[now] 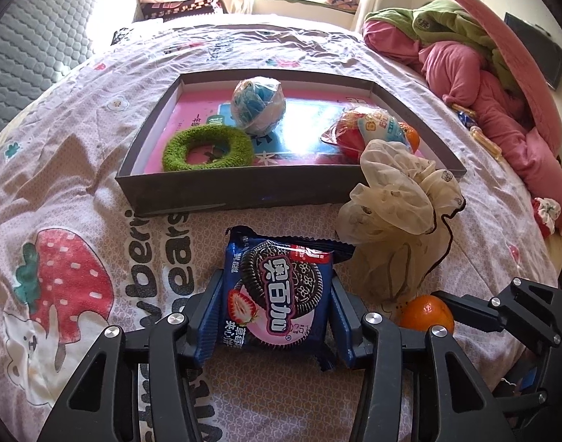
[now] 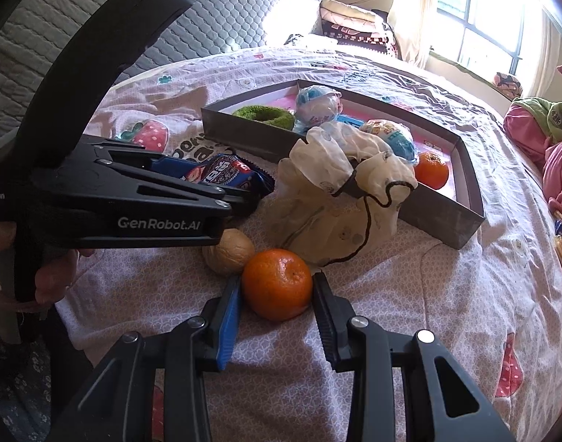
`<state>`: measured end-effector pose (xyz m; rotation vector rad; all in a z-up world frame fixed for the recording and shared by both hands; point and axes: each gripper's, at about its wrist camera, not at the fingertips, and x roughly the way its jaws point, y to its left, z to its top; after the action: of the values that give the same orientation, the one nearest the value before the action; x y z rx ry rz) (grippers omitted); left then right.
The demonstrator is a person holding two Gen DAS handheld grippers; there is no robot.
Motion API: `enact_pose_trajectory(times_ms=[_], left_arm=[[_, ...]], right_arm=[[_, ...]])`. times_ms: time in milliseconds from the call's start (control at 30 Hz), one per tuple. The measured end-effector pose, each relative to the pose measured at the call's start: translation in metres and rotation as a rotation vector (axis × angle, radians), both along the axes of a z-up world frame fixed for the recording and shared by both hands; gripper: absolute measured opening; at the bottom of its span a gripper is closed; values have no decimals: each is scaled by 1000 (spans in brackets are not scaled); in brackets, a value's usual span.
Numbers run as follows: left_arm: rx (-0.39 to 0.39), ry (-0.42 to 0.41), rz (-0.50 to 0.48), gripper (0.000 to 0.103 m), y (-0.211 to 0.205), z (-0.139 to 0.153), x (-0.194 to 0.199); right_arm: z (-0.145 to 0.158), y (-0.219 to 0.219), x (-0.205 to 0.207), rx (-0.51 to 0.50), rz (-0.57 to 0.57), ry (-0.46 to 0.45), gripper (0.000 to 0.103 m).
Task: Organize objects
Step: 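Close left tool on the snack packet while right tool closes on the orange, then lift the snack packet with left tool while right tool lifts the orange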
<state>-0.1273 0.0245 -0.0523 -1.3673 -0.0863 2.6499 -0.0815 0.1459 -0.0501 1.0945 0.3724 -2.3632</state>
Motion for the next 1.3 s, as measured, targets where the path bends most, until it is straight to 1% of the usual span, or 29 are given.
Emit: enact_pose_trajectory(times_ms=[167,367,533,700,1300], left_arm=[[-17,34,13,53,-2,12,8],[-48,90,19,53,0,30,20],[-61,128,23,53,2,46,30],[-62,154,35,53,0,56,39],[-65,233,49,53,3,77,51]], right_arm=[[7,4,0,-38,-9,17,38],[18,12,1,-94,-32,59,38],[34,21,7,-149,-54,141,38],[44,26,9,-183,-69,184,38],[54,36,10,-225,-95,223,38]])
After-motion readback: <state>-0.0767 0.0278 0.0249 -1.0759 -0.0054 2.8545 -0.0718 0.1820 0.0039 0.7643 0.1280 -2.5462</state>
